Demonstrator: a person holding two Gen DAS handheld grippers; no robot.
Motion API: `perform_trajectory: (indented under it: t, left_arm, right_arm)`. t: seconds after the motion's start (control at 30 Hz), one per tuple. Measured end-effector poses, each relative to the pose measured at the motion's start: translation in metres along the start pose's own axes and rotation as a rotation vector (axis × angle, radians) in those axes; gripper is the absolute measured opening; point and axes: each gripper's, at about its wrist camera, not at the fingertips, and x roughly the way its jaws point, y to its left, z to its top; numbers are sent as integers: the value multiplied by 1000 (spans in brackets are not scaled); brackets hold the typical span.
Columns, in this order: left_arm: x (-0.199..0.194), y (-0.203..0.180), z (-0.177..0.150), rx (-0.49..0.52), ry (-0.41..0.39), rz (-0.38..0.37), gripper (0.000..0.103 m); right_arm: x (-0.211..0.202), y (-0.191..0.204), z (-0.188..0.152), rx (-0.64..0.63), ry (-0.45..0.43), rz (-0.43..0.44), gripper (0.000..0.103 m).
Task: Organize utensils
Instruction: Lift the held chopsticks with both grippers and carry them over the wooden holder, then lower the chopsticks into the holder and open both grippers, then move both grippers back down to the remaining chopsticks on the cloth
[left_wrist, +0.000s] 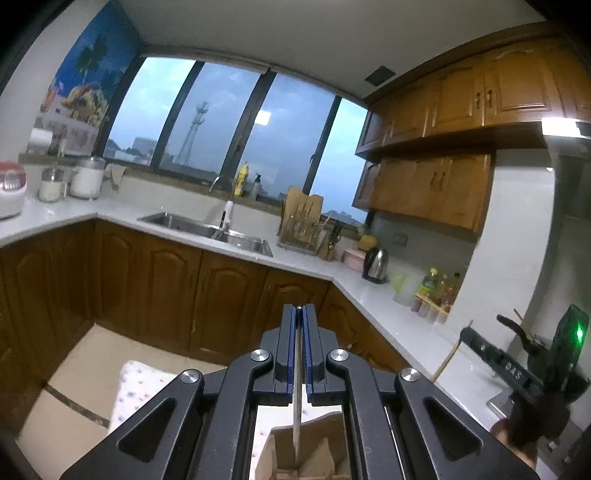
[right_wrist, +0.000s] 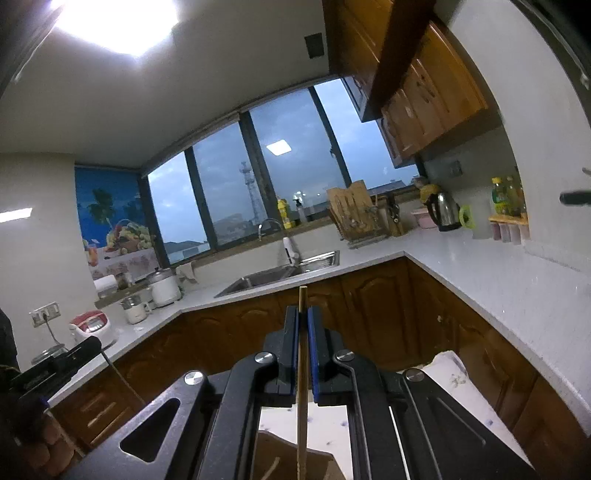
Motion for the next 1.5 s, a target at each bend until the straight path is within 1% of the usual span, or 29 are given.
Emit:
perform_trajectory:
  t: [0.03, 0.13, 0.17, 0.2, 0.27, 0.3, 0.37, 0.43, 0.47, 0.6, 0.7, 0.87, 0.9, 0.93, 0.97, 1.0, 1.03, 1.1, 1.17, 1.2, 1.23, 1.27, 1.33, 1.4, 1.43, 1.47, 1.5]
  left_arm:
    - [9, 1, -9, -5, 0, 3, 2]
    - [30, 6, -22, -27, 4, 15, 2]
    - [38, 9, -32, -35, 8, 20, 2]
    - [44, 10, -30, -40, 9, 24, 2]
    - [56, 13, -44, -53, 12, 36, 2]
    - [61, 13, -44, -52, 15, 37, 2]
    - [73, 13, -55, -54, 36, 42, 2]
    - [78, 13, -55, -51, 59, 42, 2]
    - [85, 12, -60, -47, 75, 41, 2]
    - [88, 12, -53, -28, 90, 48, 2]
    - [84, 16, -43, -37, 101, 42, 2]
    - [86, 17, -37, -22, 125, 54, 3]
    - [87, 17, -35, -24, 137, 49, 5]
    - [83, 19, -35, -28, 139, 43, 13]
    - [83, 20, -32, -30, 137, 40, 19]
    - [81, 20, -29, -28, 130, 46, 32]
    - [79, 19, -27, -24, 123, 49, 40]
    - [76, 17, -26, -15, 116, 41, 43]
    - [72, 15, -26, -7, 119, 39, 48]
    - [69, 15, -28, -5, 118, 35, 53]
    - [66, 15, -28, -2, 117, 36, 61]
    - [60, 15, -27, 0, 113, 41, 64]
    - [51, 16, -31, 1, 109, 44, 75]
    - [40, 19, -33, -4, 117, 60, 85]
    - [34, 21, -35, -7, 119, 67, 86]
    - [27, 23, -37, -11, 124, 72, 87]
    - [20, 26, -39, -14, 132, 80, 91]
  right_arm:
    - [4, -2, -3, 9, 6, 1, 5]
    - [17, -9, -20, 17, 32, -7, 5]
    - [22, -11, -28, 12, 40, -13, 5]
    - [26, -12, -32, 7, 47, -19, 5]
    - [33, -14, -44, 12, 60, -23, 5]
    - [36, -16, -51, 17, 67, -23, 5]
    - [40, -20, -61, 27, 80, -23, 5]
    - [42, -22, -70, 33, 91, -18, 5]
    - [43, -23, -74, 31, 100, -23, 5]
    - [46, -30, -77, 47, 118, -34, 5]
    - [47, -33, -77, 55, 129, -39, 5]
    - [50, -34, -75, 58, 143, -32, 6]
    - [50, -34, -74, 58, 148, -30, 6]
    - [51, -36, -73, 61, 154, -28, 6]
    - [52, -37, -73, 64, 160, -24, 7]
    - [52, -38, -71, 64, 168, -23, 10]
    - [53, -39, -72, 65, 175, -23, 10]
    - [52, -41, -71, 72, 184, -21, 11]
    - [51, -43, -71, 79, 193, -17, 13]
    - [51, -43, -71, 83, 201, -20, 20]
    - [49, -45, -70, 93, 207, -21, 36]
    - [46, -46, -71, 103, 207, -13, 59]
    - [37, -49, -70, 129, 193, 6, 74]
    - [26, -51, -69, 139, 186, 8, 77]
    - [21, -52, -69, 148, 187, 13, 82]
    - [14, -55, -70, 160, 189, 19, 88]
    - [8, -56, -70, 171, 190, 21, 91]
